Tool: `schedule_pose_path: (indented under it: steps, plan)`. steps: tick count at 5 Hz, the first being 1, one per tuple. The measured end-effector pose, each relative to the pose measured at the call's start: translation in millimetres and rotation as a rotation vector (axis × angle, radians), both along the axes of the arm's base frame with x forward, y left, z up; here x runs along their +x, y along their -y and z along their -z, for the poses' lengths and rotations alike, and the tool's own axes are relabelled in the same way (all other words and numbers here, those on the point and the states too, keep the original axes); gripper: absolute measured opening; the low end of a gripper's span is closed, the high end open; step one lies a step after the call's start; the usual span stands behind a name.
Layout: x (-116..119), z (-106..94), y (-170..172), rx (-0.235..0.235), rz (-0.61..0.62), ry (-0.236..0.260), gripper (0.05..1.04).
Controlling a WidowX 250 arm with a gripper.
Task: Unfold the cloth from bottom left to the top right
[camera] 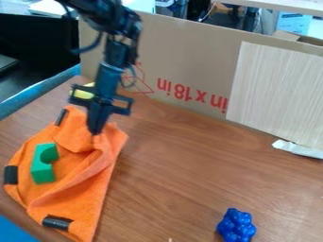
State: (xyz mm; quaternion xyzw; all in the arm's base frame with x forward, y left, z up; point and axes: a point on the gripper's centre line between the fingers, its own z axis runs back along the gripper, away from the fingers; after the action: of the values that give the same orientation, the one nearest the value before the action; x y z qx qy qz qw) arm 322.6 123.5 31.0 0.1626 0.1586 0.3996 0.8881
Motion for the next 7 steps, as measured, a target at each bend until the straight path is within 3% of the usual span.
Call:
schedule_pose_path:
  steps: [1,3,7]
  plan:
    - [17.5,-3.3,19.1,0.006,0.028,0.02,0.051]
    - [41.7,-6.2,59.7,0.043,0.107,0.104,0.051]
    - [95.4,-11.6,108.9,-0.008,0.091,0.142,0.051]
